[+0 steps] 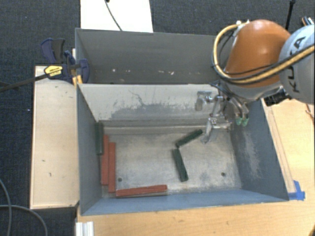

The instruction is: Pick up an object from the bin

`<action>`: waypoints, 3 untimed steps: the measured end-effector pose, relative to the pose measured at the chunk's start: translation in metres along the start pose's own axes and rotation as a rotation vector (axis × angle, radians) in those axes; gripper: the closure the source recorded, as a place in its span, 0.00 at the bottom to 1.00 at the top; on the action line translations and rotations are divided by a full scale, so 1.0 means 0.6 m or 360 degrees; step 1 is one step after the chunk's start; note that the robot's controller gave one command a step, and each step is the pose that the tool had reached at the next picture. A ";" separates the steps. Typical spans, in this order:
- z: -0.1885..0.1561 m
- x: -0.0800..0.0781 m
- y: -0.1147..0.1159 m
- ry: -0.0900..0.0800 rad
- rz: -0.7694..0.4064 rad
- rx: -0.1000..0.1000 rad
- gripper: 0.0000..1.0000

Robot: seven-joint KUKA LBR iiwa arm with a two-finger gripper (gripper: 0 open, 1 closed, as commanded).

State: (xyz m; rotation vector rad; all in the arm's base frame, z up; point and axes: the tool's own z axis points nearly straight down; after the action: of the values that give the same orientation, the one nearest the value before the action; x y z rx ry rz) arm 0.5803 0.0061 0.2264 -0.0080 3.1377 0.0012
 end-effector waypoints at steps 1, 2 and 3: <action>0.231 -0.007 0.021 0.0011 0.0525 0.0001 0.00; 0.260 -0.006 -0.074 0.0008 -0.0045 0.0003 0.00; 0.259 -0.007 -0.071 0.0006 -0.0045 0.0000 1.00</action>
Offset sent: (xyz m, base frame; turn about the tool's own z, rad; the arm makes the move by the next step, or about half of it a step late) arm 0.0055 0.0121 -0.1365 0.3295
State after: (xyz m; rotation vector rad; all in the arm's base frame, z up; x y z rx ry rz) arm 0.5854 -0.0363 0.0708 -0.0519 3.1408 0.0014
